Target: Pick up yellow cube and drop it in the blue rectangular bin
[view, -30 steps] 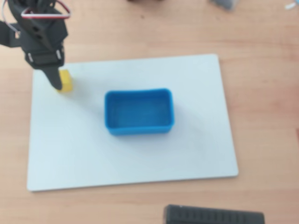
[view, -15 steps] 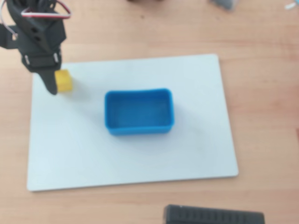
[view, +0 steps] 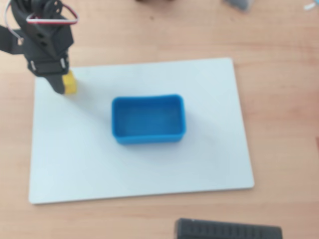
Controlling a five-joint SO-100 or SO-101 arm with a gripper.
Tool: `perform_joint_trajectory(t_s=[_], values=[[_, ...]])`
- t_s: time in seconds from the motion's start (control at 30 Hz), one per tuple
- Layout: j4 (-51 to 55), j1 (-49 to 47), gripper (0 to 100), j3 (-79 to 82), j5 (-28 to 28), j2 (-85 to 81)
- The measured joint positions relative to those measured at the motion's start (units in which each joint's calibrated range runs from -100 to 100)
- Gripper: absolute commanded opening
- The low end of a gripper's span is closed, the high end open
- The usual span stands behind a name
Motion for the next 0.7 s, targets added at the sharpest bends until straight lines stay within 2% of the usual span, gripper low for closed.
perform_joint_trajectory(t_s=[0.17,0.37,0.7], values=[[0.00,0.00,4,0.00,-0.29,0.00],[1.25,-2.86,4,0.00,-3.42,-0.09],[14.14,-11.43,3,-7.75,-8.89,-3.88]])
